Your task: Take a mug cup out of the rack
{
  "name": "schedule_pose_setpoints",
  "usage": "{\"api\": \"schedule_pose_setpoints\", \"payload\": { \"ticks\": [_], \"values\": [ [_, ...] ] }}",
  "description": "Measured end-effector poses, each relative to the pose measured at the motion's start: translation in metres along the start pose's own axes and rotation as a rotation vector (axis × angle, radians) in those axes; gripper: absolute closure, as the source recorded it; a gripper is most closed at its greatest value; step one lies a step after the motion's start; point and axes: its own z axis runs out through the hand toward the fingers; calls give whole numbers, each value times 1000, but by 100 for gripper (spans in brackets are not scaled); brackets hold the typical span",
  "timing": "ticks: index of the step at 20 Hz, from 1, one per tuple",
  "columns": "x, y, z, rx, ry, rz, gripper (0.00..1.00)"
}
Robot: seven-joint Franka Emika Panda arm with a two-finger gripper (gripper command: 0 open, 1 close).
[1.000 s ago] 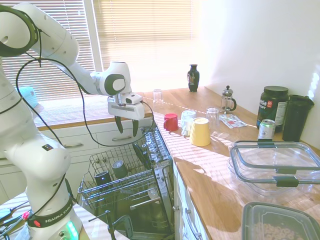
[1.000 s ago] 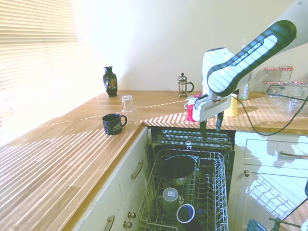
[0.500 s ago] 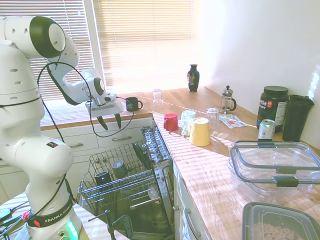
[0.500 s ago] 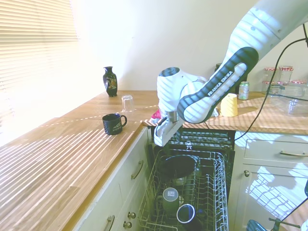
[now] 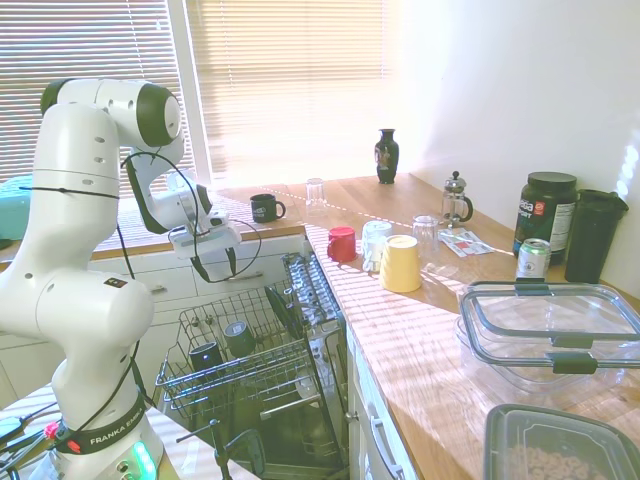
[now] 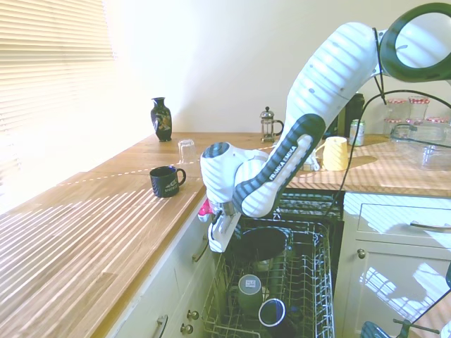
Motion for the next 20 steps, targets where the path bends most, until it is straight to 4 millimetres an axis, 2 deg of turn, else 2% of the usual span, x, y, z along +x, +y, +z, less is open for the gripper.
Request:
{"api": "schedule_pose_setpoints", "payload": {
  "ticks": [4, 9, 13, 16, 20],
  "values": [
    [-8, -1, 32, -19, -8, -49, 0],
    [-32, -20, 81, -29, -25, -126, 0],
    [-43, -31, 110, -28, -28, -165, 0],
    [-43, -35, 130, -27, -19, -191, 0],
    [-39, -37, 145, -39, -1, -213, 0]
  ]
}}
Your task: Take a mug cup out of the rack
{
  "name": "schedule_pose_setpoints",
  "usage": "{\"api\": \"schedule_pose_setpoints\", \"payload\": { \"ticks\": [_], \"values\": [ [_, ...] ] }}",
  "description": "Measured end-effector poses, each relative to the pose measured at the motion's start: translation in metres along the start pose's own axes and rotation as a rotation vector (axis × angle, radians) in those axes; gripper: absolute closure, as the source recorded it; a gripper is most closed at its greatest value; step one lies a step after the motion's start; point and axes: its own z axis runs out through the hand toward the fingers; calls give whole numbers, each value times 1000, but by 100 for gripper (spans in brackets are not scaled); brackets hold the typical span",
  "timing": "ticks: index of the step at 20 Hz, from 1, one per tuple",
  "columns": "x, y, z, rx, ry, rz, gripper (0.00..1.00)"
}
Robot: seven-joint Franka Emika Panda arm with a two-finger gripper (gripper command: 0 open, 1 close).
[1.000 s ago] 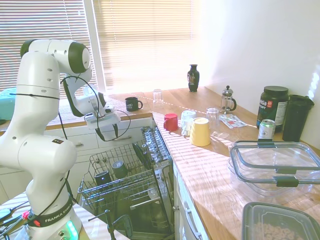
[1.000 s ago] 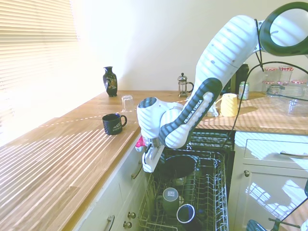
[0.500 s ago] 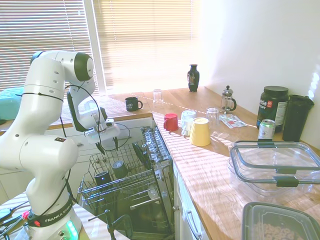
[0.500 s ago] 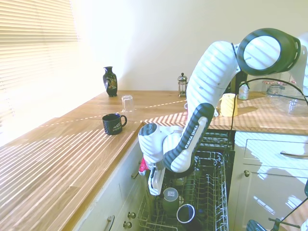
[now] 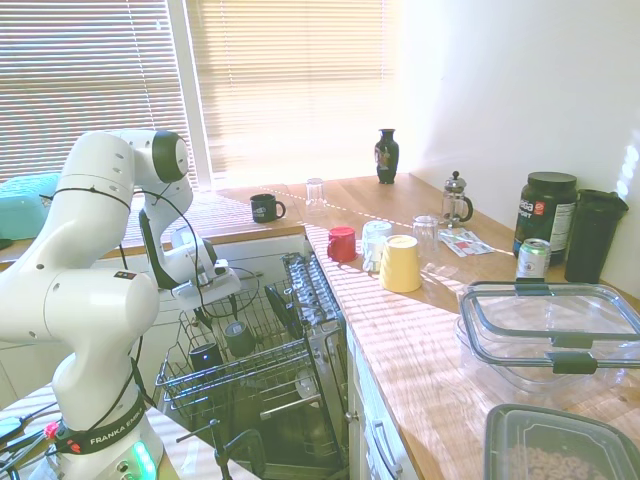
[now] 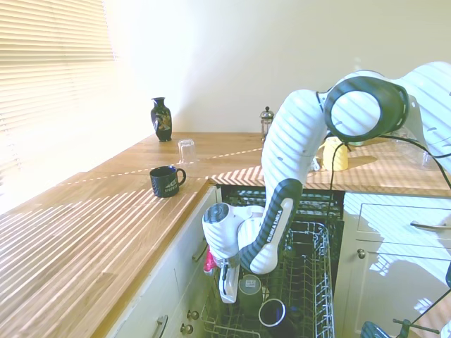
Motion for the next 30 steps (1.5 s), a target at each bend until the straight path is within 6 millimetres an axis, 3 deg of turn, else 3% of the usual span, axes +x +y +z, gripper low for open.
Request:
{"api": "schedule_pose_setpoints", "payload": {
  "ticks": [6, 15, 16, 21, 30],
  "values": [
    [6, -2, 5, -9, 13, -25, 0],
    [9, 4, 31, -51, 27, -54, 0],
    [9, 4, 34, -52, 23, -57, 100],
    [12, 3, 50, -49, 0, -48, 100],
    [21, 13, 53, -42, -30, -30, 100]
  ]
}}
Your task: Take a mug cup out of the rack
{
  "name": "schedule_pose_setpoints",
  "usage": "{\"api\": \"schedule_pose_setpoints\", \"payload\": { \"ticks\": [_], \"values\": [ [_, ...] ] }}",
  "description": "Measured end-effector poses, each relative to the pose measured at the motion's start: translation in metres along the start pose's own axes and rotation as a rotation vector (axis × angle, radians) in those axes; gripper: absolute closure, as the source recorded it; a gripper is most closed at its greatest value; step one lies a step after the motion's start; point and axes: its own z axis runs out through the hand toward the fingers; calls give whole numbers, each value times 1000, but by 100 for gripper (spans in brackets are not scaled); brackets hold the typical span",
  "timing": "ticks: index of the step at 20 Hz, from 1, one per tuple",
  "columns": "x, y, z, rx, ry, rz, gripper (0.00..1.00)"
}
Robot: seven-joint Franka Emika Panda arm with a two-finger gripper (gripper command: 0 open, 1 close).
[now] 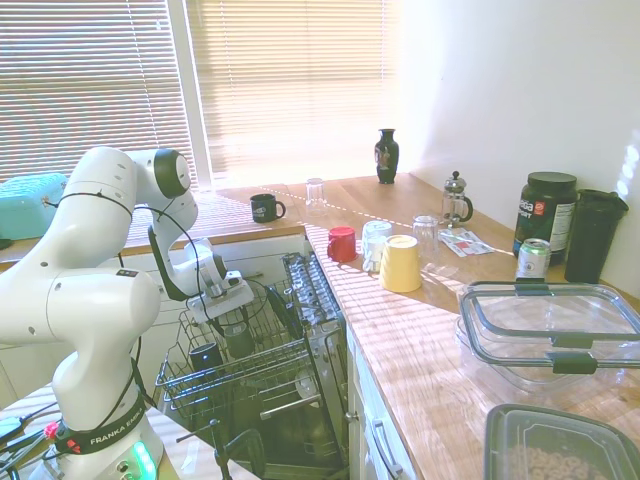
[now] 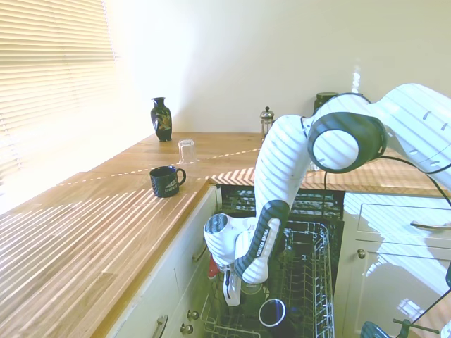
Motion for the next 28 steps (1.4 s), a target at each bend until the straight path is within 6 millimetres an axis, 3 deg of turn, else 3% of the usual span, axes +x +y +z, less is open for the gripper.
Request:
{"api": "schedule_pose_setpoints", "payload": {
  "ticks": [16, 28],
  "values": [
    [5, 2, 5, 20, -52, 5, 100],
    [13, -1, -5, -39, -82, 14, 100]
  ]
}}
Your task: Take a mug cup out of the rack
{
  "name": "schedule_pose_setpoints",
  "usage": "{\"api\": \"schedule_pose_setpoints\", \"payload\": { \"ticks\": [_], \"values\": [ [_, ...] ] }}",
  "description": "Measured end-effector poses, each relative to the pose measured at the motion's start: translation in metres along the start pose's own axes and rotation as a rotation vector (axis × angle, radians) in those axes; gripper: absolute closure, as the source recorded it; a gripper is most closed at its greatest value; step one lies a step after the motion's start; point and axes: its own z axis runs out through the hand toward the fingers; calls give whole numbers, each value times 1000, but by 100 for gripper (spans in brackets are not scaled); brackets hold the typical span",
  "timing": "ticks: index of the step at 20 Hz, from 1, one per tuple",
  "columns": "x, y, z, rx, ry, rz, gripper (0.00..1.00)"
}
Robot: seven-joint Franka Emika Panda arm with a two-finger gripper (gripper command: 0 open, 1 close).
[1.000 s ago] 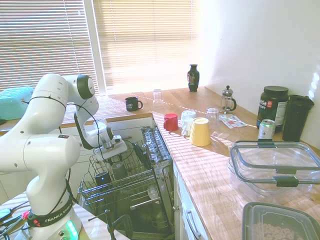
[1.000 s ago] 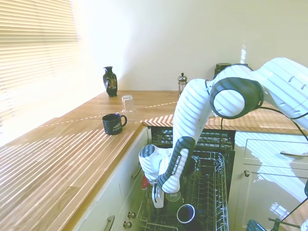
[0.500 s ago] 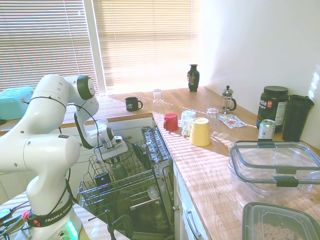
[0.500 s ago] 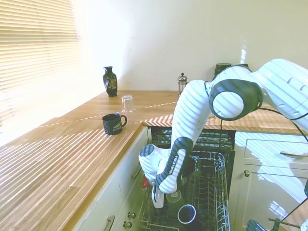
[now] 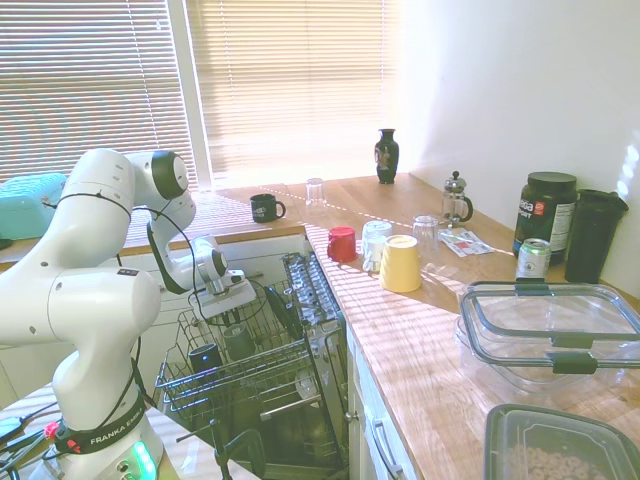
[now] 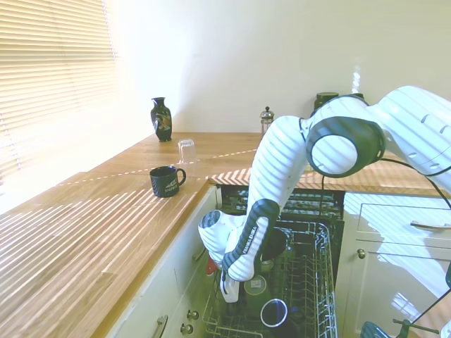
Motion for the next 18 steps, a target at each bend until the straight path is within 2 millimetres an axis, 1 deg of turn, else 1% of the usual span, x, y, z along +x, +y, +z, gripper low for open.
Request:
{"api": "schedule_pose_setpoints", "payload": {
  "ticks": [3, 7, 9, 14, 18],
  "values": [
    [3, 0, -17, -25, 2, 17, 100],
    [8, 9, -53, -43, 3, 43, 100],
    [9, 20, -70, -59, 6, 51, 100],
    [7, 53, -103, -109, 25, 74, 100],
    [6, 83, -142, -147, 54, 88, 100]
  ]
}}
